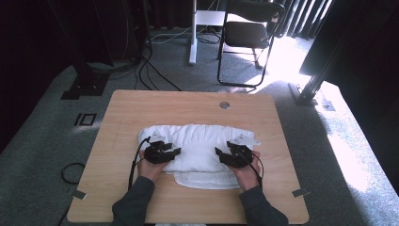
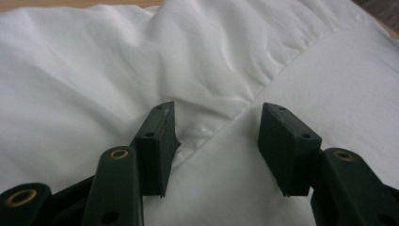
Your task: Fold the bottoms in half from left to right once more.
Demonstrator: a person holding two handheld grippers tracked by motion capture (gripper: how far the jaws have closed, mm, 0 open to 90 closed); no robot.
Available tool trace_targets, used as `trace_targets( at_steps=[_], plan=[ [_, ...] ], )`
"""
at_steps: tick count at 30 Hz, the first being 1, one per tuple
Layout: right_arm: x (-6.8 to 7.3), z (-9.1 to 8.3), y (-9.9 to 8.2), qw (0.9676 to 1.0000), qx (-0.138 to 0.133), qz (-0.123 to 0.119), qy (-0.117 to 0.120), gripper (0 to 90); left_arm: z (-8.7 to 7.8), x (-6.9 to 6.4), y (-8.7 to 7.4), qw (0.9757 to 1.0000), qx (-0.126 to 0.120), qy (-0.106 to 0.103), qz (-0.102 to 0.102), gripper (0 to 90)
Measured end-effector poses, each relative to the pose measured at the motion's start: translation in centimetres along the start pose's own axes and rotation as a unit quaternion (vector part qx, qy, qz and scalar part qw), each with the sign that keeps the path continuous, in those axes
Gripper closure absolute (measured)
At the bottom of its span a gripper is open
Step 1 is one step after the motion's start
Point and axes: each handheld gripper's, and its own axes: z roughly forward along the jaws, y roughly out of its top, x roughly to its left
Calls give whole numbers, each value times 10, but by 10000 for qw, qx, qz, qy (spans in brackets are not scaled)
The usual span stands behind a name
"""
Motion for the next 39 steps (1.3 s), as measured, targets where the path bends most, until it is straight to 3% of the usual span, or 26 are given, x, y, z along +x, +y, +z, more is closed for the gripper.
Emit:
trace_targets(
  at_steps=[3,7,10,11,12,14,17,19,20,21,24,27,30,34,35,39],
  plan=[
    [10,13,15,9998,-44,-144,98,404,1,1,-2,10000,-46,-42,-76,478],
    [23,41,25,9991,164,-357,158,420,-2,2,-2,10000,-30,-5,-49,475],
    [26,64,22,9985,410,-330,132,420,-5,2,-3,10000,-30,64,27,456],
    [26,64,22,9985,410,-330,132,420,-5,2,-3,10000,-30,64,27,452],
    [25,74,16,9984,498,-223,142,415,-9,5,-6,9999,-68,113,21,448],
    [23,79,12,9983,535,-135,185,411,-15,9,-9,9998,-96,181,0,437],
    [20,83,8,9980,577,-85,249,408,-30,22,-15,9980,-102,624,-21,409],
    [20,84,7,9979,580,-87,261,408,-34,27,-17,9974,-129,703,-94,377],
    [20,85,6,9978,603,-56,274,408,-41,35,-19,9962,-120,821,-253,366],
    [20,86,5,9978,610,-69,266,408,-44,39,-20,9945,-99,1008,-250,335],
    [21,88,4,9976,639,-71,246,408,-46,43,-21,9924,-57,1218,-172,293],
    [21,89,3,9976,641,-42,264,408,-46,51,-22,9914,-37,1263,-330,265],
    [20,89,2,9975,639,-35,288,408,-43,58,-22,9904,110,1294,-479,182],
    [19,90,2,9975,634,-25,310,408,-37,66,-24,9863,357,1512,-559,109],
    [19,90,1,9975,629,-23,314,408,-36,69,-24,9869,417,1421,-646,91],
    [19,90,0,9976,617,-22,312,408,-35,69,-26,9859,398,1502,-620,50]
  ],
)
